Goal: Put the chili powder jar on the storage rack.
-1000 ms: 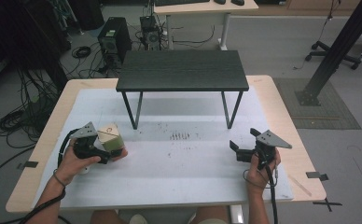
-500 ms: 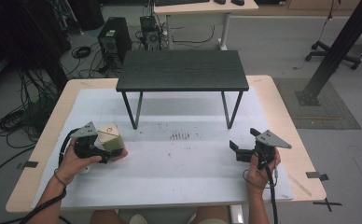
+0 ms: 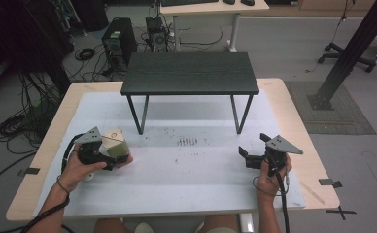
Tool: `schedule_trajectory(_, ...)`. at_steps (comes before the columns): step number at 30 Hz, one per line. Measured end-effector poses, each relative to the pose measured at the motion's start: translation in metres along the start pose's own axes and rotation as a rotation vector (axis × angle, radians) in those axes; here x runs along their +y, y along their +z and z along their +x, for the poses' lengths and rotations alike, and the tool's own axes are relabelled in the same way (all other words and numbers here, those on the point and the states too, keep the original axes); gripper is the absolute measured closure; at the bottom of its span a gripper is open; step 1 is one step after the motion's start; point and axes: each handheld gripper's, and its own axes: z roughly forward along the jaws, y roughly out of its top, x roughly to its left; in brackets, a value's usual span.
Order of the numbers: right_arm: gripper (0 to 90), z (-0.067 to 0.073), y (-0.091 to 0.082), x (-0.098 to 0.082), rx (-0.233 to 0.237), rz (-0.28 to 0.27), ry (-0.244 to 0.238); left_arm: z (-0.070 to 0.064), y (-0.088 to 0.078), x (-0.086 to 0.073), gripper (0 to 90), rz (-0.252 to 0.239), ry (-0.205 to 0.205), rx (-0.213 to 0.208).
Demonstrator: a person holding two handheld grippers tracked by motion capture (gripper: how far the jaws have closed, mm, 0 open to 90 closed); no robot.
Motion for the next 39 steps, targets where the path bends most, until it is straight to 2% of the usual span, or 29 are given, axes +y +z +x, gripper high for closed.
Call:
schedule_trajectory(16, 1.1, 0.0003, 0.0005, 0.0001, 0.006, 0.003, -0.004, 0.001, 0.0007, 0.0018, 2.5, -0.008, 0.006, -0.005)
schedule_trajectory(28, 1.1, 0.0005, 0.0006, 0.0002, 0.008, 0.003, -0.005, 0.0007, 0.0024, -0.0011, 2.7, 0.003, 0.003, -0.011)
schedule_trajectory(39, 1.1, -0.0011, -0.0015, -0.0005, -0.003, -0.009, 0.009, 0.0003, 0.0039, -0.0021, 4.7, 0.001, 0.009, -0.011)
